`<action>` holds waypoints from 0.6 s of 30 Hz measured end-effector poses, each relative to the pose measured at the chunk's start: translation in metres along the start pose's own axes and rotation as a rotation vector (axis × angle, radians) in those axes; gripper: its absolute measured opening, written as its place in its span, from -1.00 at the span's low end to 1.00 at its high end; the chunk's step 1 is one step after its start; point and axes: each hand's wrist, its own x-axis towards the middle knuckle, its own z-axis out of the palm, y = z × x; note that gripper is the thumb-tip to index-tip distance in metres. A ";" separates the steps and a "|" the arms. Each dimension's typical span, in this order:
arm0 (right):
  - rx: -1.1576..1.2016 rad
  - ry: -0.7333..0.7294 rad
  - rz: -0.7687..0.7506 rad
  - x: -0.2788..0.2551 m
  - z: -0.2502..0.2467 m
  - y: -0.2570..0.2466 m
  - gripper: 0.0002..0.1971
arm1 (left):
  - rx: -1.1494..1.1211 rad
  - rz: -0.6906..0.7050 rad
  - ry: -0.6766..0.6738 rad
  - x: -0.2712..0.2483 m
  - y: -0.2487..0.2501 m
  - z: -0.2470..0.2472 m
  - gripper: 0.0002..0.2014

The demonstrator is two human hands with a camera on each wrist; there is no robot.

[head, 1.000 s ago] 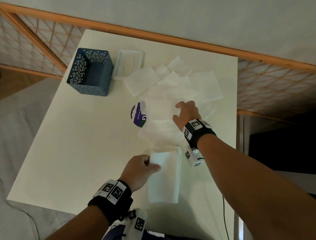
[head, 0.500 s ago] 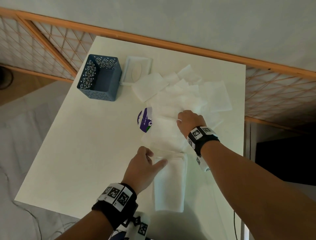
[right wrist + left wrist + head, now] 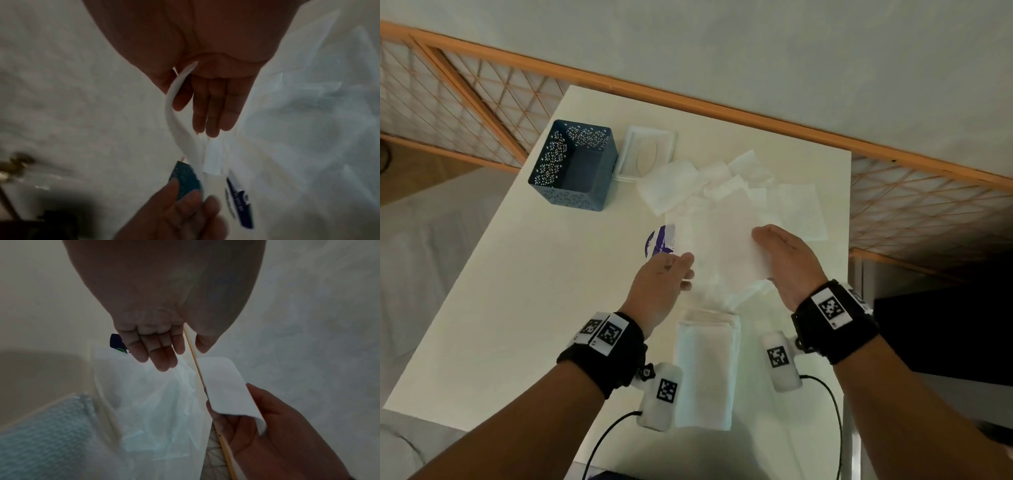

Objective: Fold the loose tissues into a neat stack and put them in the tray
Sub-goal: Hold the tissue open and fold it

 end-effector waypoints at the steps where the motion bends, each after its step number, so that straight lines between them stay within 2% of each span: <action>1: 0.084 -0.011 0.044 -0.007 -0.002 -0.001 -0.81 | -0.051 -0.045 -0.026 0.000 0.004 0.002 -0.65; 4: 0.230 -0.042 0.097 -0.021 -0.003 -0.003 -0.86 | -0.244 -0.200 -0.099 -0.007 0.017 0.006 -0.57; 6: 0.302 -0.061 0.083 -0.027 -0.004 -0.003 -0.86 | -0.343 -0.241 -0.178 -0.015 0.023 0.009 -0.55; 10: 0.277 -0.080 0.042 -0.038 -0.004 -0.006 -0.81 | -0.446 -0.160 -0.336 -0.027 0.026 0.013 -0.68; 15: 0.082 0.006 -0.042 -0.048 -0.004 -0.006 -0.79 | -0.413 -0.044 -0.331 -0.038 0.032 0.012 -0.88; 18: -0.171 0.097 -0.153 -0.058 -0.003 -0.010 -0.89 | -0.269 0.045 -0.274 -0.044 0.034 0.010 -0.81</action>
